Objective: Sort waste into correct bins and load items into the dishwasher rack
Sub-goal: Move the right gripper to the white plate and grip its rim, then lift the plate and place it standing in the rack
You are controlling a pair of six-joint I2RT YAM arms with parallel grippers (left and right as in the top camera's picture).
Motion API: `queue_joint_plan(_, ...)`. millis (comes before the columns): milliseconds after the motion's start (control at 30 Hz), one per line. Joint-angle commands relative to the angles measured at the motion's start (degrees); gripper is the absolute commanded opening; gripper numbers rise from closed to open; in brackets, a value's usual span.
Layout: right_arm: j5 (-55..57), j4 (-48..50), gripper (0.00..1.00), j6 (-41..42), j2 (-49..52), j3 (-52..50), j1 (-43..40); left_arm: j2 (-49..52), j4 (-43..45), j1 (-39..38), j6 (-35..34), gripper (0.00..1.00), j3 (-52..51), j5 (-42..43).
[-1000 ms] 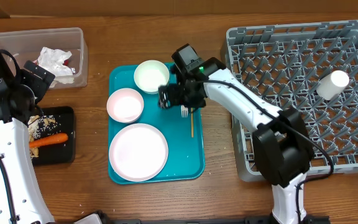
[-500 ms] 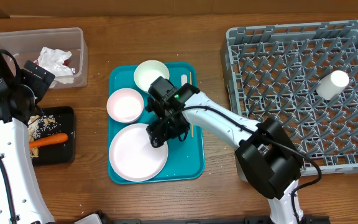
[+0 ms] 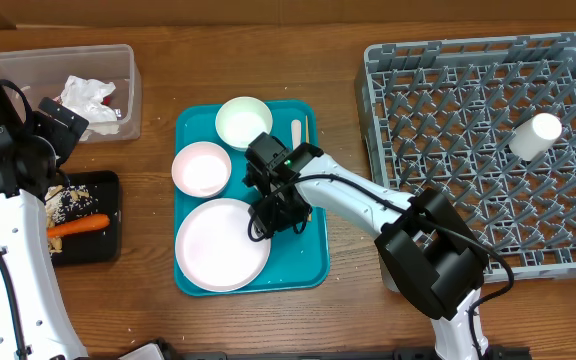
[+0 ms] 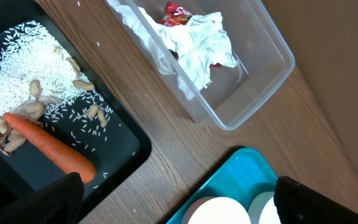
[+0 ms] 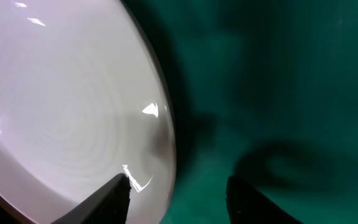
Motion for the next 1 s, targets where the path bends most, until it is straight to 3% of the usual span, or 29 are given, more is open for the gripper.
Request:
queue_joint_plan(0, -0.1, 0.4, 0.46, 1.3, -1.0, -0.3, 0.7, -0.2, 0.1, 0.2, -0.6, 1.00, 0.2, -0.8)
queue_joint_plan(233, -0.1, 0.2, 0.32, 1.7, -1.0, -0.3, 1.3, -0.2, 0.1, 0.2, -0.6, 1.00, 0.2, -0.8)
queue_joint_plan(767, -0.1, 1.0, 0.31, 3.9, 0.1, -1.6, 1.4, -0.2, 0.1, 0.2, -0.6, 1.00, 0.2, -0.8)
queue_joint_plan(867, -0.1, 1.2, 0.26, 3.9, 0.1, -1.6, 1.4, -0.2, 0.1, 0.2, -0.6, 1.00, 0.2, -0.8)
queue_joint_plan(967, -0.1, 0.8, 0.06, 4.0, 0.1, -1.4, 1.4, -0.2, 0.1, 0.2, -0.6, 1.00, 0.2, -0.8)
